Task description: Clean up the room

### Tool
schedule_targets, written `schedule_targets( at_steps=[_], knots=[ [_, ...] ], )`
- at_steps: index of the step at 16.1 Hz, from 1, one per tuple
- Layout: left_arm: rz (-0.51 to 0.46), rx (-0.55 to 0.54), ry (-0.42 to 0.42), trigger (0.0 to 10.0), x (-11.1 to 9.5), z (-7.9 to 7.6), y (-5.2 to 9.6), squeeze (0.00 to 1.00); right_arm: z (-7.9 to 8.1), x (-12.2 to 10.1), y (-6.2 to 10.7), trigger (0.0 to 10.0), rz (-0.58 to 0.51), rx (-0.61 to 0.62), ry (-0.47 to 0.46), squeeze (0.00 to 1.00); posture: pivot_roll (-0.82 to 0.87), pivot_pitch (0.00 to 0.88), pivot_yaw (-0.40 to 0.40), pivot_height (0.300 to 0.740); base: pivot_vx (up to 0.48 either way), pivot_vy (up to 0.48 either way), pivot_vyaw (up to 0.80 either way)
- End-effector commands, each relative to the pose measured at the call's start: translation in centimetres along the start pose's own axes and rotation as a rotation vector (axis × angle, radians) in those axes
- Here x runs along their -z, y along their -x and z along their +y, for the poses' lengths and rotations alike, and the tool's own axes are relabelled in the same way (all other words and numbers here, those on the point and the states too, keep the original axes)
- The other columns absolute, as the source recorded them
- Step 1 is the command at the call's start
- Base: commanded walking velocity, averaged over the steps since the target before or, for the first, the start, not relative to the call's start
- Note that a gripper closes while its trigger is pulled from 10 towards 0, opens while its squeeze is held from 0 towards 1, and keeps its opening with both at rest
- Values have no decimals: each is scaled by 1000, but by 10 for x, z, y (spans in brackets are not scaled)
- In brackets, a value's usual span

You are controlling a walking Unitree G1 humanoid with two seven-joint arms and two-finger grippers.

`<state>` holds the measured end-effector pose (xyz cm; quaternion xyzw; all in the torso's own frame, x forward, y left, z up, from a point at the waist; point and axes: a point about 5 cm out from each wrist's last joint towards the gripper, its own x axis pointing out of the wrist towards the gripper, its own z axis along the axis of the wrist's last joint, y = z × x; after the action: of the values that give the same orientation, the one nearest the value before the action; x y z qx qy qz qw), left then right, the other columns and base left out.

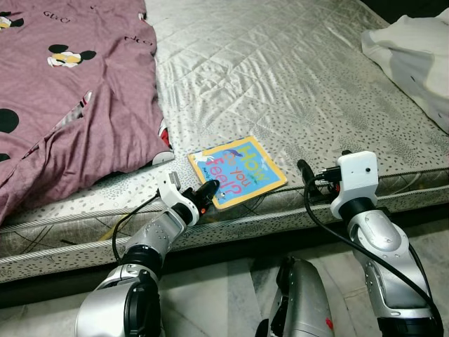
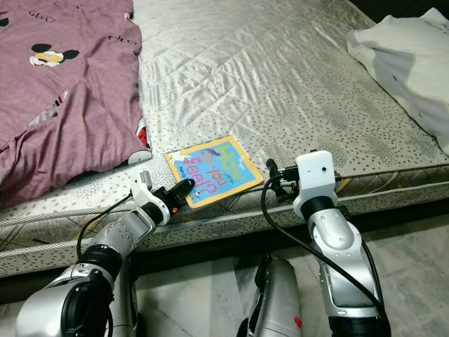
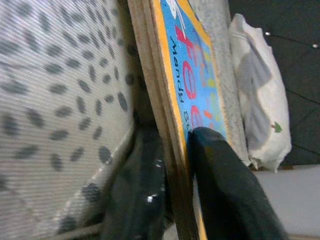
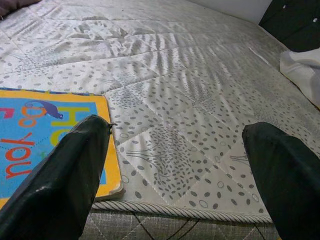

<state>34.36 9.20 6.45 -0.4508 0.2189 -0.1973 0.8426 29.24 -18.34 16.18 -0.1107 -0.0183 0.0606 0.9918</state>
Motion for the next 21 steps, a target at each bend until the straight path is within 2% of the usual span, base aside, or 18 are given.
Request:
schedule_targets(
  at_steps=[1,5,8,9,10,11,12,13,14,15,16,20,21],
  knots=[
    [134,-47,45,0,32,8,2,0,1,-1,-1,10000,-9,-2,7,0,-233,114,-115,478,0,0,0],
    [120,-38,36,0,27,9,2,0,6,1,-4,10000,-11,-5,-7,0,-219,115,-102,478,0,0,0],
    [60,-40,9,0,14,6,0,0,11,1,-6,10000,-23,-32,-36,0,-218,107,-91,478,0,0,0],
    [7,-59,-42,0,2,6,0,0,13,1,-7,10000,-24,-41,-42,0,-208,94,-85,478,0,0,0],
    [-145,-88,-95,0,-30,3,4,0,16,2,-11,10000,-27,-57,-57,0,-190,75,-74,478,0,0,0],
    [-196,-89,-91,0,-40,3,7,0,17,3,-14,10000,-27,-58,-60,0,-185,71,-73,478,0,0,0],
    [-201,-89,-92,0,-41,2,8,0,17,3,-14,10000,-27,-58,-60,0,-185,71,-73,478,0,0,0],
    [-249,-107,-251,0,-49,1,21,0,21,6,-19,10000,-23,-39,-113,0,-138,44,-71,478,0,0,0],
    [-267,-117,-326,0,-53,0,27,0,23,7,-23,10000,-16,-26,-149,0,-115,32,-71,478,0,0,0],
    [-333,-156,-489,0,-61,-3,42,0,28,14,-31,10000,16,-10,-235,0,-79,7,-70,478,0,0,0],
    [-368,-173,-572,0,-64,-7,50,0,33,18,-38,10000,37,-13,-278,0,-57,0,-66,478,0,0,0],
    [-437,-258,-670,0,-69,-15,65,0,37,14,-56,10000,-7,23,-366,0,-5,0,-46,478,0,0,0],
    [-464,-280,-715,471,-75,-16,67,0,39,12,-61,10000,-23,22,-384,0,5,0,-36,478,0,0,0]
  ],
)
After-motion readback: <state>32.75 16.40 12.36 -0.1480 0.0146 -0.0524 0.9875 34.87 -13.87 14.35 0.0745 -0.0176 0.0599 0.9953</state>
